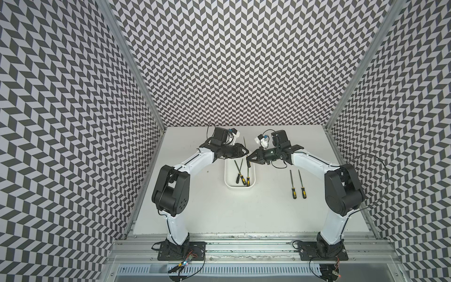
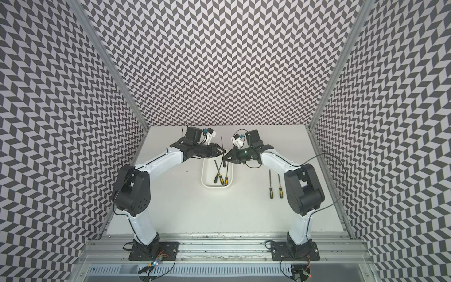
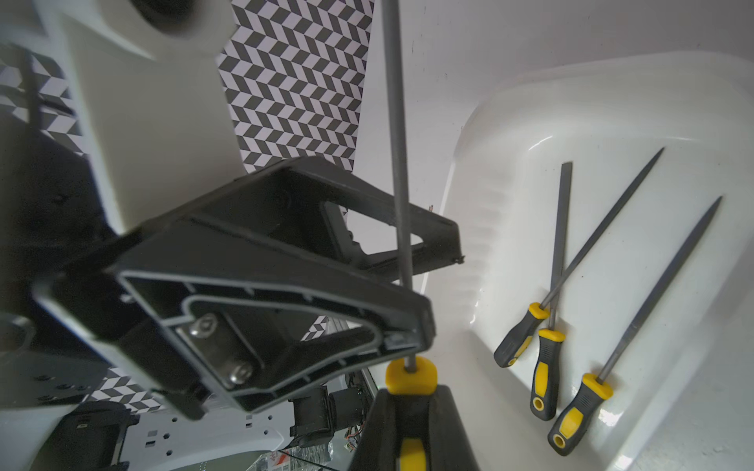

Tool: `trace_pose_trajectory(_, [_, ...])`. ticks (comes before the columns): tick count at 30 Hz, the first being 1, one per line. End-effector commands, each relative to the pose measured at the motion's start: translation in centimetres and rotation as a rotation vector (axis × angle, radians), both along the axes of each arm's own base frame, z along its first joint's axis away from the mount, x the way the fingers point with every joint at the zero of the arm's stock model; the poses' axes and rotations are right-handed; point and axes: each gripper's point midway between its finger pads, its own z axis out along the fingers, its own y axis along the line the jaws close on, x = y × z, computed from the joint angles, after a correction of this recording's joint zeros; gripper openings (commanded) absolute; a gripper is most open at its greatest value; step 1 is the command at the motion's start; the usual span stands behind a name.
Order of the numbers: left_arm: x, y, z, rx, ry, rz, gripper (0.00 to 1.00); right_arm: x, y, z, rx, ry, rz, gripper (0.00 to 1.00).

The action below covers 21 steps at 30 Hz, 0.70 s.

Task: Put the file tool into the storage box
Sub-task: Pick up the file tool from the center of the board.

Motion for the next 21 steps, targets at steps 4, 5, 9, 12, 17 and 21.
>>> trace_pose_trajectory(4, [0.7,-0.7,0.9,-0.015,-0.035,-0.016,0.42,-0.4,1.5,1.9,0.061,-0.05,0.051,0.04])
trace_pose_trajectory(5, [0.8,-0.8,0.9,-0.017,-0.034,-0.018,0.42,-0.4,1.6,1.9,0.063,-0.05,0.056,0.04])
trace_pose_trajectory(9, [0.9,-0.8,1.0,-0.018,-0.041,-0.018,0.36,-0.6,2.2,1.9,0.061,-0.049,0.075,0.04])
trace_pose_trajectory(12, [0.7,-0.9,0.5,-0.013,-0.025,-0.031,0.0,-0.6,2.2,1.7,0.057,-0.045,0.075,0.04])
trace_pose_trajectory(17, [0.3,-0.1,-0.4,0.046,-0.014,-0.018,0.0,-0.1,1.8,1.6,0.031,-0.042,0.048,0.27])
trace_pose_trajectory(21, [-0.3,1.2,-1.2,0.123,-0.027,-0.016,0.0,1.1,0.0,0.9,-0.049,-0.048,-0.026,0.55])
